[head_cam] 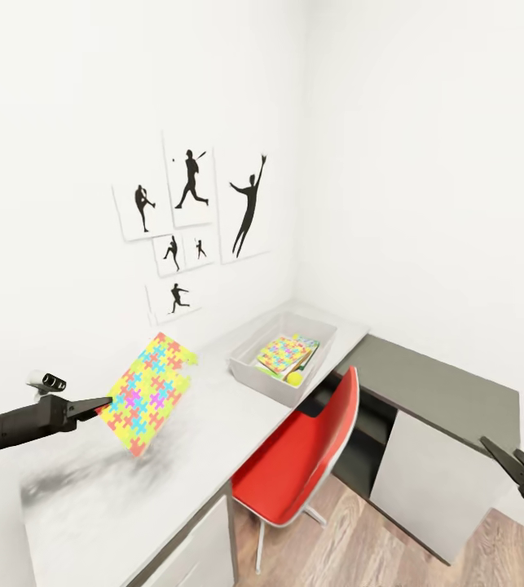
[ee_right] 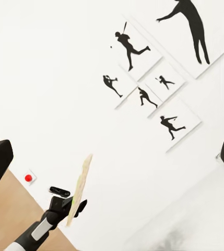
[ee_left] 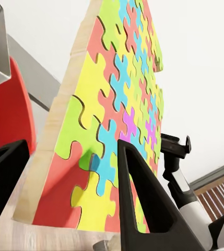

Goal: Put all the toys in the child's room - the three board games (two on the bed and one on the table), the two jigsaw puzzles on the table, and the tennis ball on the table - inside the toy box on the table in the child's room.

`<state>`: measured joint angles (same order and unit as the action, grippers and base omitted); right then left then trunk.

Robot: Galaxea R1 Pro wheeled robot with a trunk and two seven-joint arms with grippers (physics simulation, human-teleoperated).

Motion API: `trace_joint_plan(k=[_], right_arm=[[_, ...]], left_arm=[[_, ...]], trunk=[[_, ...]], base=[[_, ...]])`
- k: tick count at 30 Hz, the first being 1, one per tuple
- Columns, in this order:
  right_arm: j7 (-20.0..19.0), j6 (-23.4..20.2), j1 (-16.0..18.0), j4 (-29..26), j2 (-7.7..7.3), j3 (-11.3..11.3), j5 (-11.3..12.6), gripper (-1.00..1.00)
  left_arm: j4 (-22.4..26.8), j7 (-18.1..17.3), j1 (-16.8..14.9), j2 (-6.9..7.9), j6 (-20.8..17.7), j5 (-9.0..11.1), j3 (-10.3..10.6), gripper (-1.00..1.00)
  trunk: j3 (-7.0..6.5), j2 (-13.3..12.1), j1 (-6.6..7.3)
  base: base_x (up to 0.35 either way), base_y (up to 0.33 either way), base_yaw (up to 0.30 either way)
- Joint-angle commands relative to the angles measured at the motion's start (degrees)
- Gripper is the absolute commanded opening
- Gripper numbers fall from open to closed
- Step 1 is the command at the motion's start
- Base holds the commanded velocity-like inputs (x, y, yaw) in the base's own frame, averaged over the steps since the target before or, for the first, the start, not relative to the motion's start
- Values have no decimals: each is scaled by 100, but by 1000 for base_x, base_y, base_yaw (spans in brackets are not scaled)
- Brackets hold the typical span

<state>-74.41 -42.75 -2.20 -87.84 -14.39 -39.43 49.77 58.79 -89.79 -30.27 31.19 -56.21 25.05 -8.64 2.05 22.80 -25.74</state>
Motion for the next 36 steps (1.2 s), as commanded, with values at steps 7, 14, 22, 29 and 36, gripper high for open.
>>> trace_joint_plan(k=[7,14,22,29,36], right_arm=[[6,-35,0,-2,8,-2,29,100],[2,-41,0,-5,14,-3,29,100],[2,-46,0,-5,2,-3,31,100],[4,-48,0,-5,-2,-2,33,100],[5,-46,0,-4,-2,-2,33,100]], left_arm=[[6,-21,-3,2,-58,0,3,-100],[3,-21,-2,2,-56,0,4,-100],[4,-21,-4,2,-56,0,4,-100],[5,-21,-5,2,-56,0,3,-100],[5,-21,-4,2,74,0,3,-100]], trunk=[[-8,12,-4],[-8,12,-4],[-24,12,-4],[-65,12,-4],[-110,12,-4]], base=[[0,-259,-103],[0,-265,-3],[17,-272,-60],[177,-222,-204],[266,-147,-219]])
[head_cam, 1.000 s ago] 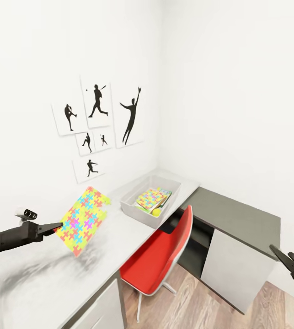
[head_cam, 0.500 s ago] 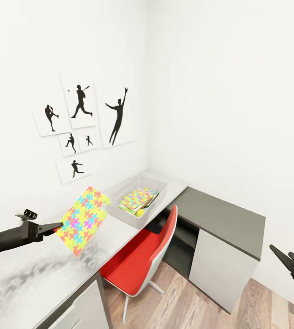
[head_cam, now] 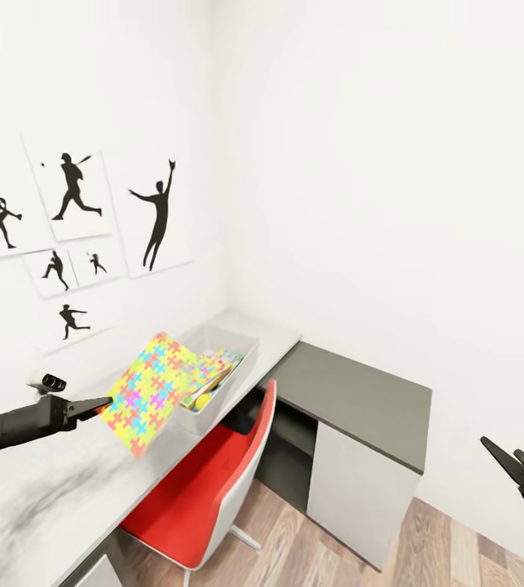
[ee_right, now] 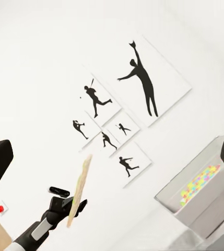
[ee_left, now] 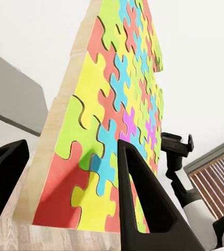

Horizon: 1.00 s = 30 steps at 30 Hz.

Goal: Put all the toys in the child's room - the three board games (two on the bed and one on the table), the two jigsaw puzzles on the table, and the tennis ball on the table - inside the toy box on the table in the child's room.

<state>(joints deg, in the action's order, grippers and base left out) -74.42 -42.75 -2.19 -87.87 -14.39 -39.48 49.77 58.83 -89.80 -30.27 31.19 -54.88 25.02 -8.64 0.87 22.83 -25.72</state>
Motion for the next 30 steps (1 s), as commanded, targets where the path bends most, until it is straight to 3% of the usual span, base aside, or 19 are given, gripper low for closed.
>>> trace_joint_plan(k=[1,7,19,30], right_arm=[[6,-44,-1,0,-2,2,32,100],[4,-42,-1,-2,9,2,32,100],[6,-35,-1,-2,26,2,15,100],[6,-32,-1,-2,42,2,15,100]], left_arm=[[0,-20,-4,2,-36,3,2,-100],[-2,-20,-3,2,-1,3,2,-100],[-11,-20,-3,-16,4,-5,2,-100],[-12,-20,-4,-55,-2,-12,11,-100]], trunk=[[2,9,-7],[-27,9,-7],[-31,9,-7],[-55,9,-7]], base=[[294,-83,-219],[303,-32,-176],[311,-5,-12],[210,-167,-46]])
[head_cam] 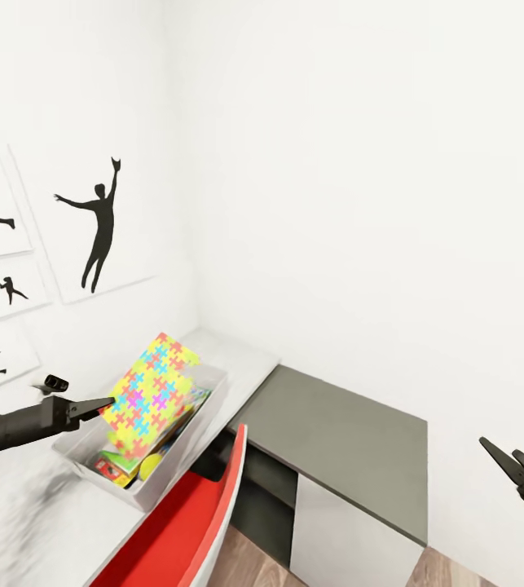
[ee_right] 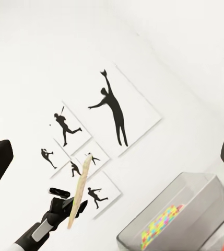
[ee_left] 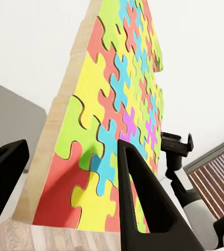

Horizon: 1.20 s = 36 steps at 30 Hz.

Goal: Put all the toys in the child's room - the three board games (two on the bed and one on the table), the two jigsaw puzzles on the table, and the tennis ball on the table - inside the toy box on the table in the child's room.

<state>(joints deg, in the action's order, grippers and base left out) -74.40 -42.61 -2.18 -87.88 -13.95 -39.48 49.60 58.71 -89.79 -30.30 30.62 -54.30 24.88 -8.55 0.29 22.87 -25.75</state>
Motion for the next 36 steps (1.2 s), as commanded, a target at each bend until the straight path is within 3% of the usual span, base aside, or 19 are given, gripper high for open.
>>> trace_joint_plan(k=[1,9,14,16,19,20,23,28,36], right_arm=[[5,-46,-2,-1,-2,2,32,100],[5,-46,-2,3,-31,2,40,100],[5,-46,-2,6,-37,2,41,100],[5,-46,-2,6,-39,2,41,100],[5,-46,-2,2,-38,2,38,100],[5,-46,-2,2,-44,2,38,100],[5,-46,-2,6,-42,2,40,100],[5,-46,-2,7,-44,2,41,100],[5,-46,-2,5,-44,2,41,100]], left_arm=[[0,-21,-2,-1,-61,1,2,-100],[-80,30,-8,-4,-84,-46,-26,-100],[-150,1151,-74,-8,-315,-149,-57,-100],[-154,1377,-161,-6,-402,-157,-58,-100],[-231,1788,-504,-10,-470,-165,-59,-100],[-508,2290,-718,-34,-486,-149,-61,-100],[-717,2824,-1019,-164,-492,-149,-62,-100],[-765,3028,-1128,-326,-487,-179,-59,-100],[-773,3348,-1144,-462,-483,-200,-59,-100]], trunk=[[2,5,-3],[0,5,-3],[0,5,-3],[0,5,-3],[0,5,-3],[0,5,-3],[0,5,-3],[0,5,-3],[0,5,-3]], base=[[34,-47,-22],[7,-10,-5],[0,0,0],[0,0,0],[0,0,0],[0,0,0],[0,0,0],[0,0,0],[87,0,0]])
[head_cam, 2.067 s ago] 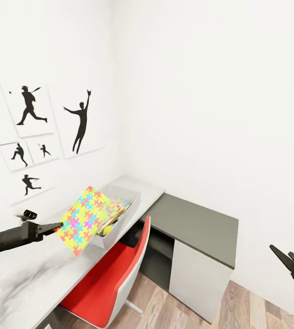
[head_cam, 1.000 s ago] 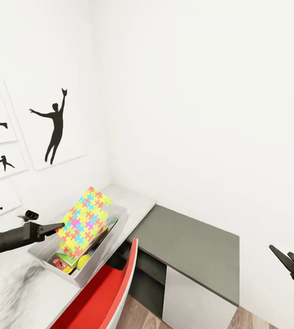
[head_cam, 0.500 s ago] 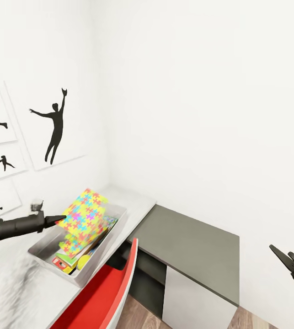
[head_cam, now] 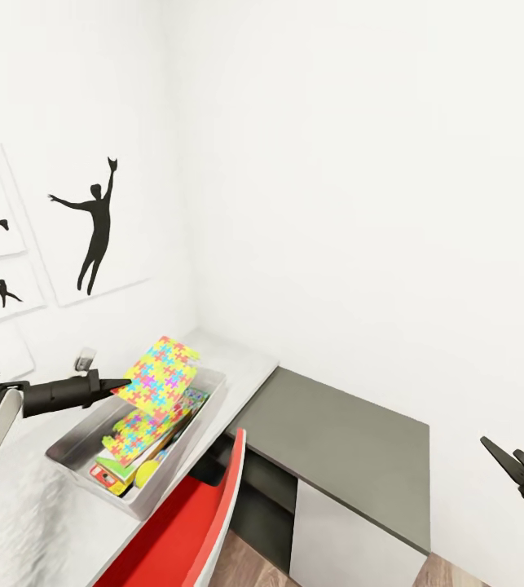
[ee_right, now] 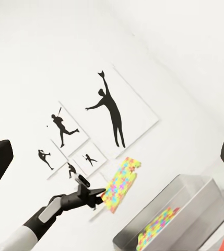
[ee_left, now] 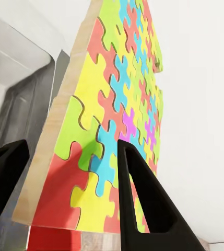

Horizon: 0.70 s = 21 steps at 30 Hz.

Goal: Put all the toys in the child's room - the three board games (two on the bed and one on the table), the two jigsaw puzzles on the table, and the tennis ball on the table - inside the toy box on the table in the child's room.

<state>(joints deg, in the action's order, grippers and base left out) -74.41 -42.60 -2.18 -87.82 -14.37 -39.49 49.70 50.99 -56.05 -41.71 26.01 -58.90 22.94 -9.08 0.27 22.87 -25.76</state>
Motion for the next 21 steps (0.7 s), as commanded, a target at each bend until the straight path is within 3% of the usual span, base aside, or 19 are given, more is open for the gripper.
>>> trace_joint_plan(k=[1,15,21], right_arm=[[5,-46,-2,0,-3,2,31,100],[22,-38,-2,1,-8,2,31,100],[23,-37,-2,0,-11,2,31,100]], left_arm=[[-2,49,-3,-13,-21,-7,-6,-100],[-2,635,-3,-147,-6,-37,17,-100],[-18,1126,-4,-154,20,-52,20,-100]], trunk=[[3,4,-3],[3,4,-3],[3,4,-3]], base=[[54,6,0],[53,25,0],[0,0,0]])
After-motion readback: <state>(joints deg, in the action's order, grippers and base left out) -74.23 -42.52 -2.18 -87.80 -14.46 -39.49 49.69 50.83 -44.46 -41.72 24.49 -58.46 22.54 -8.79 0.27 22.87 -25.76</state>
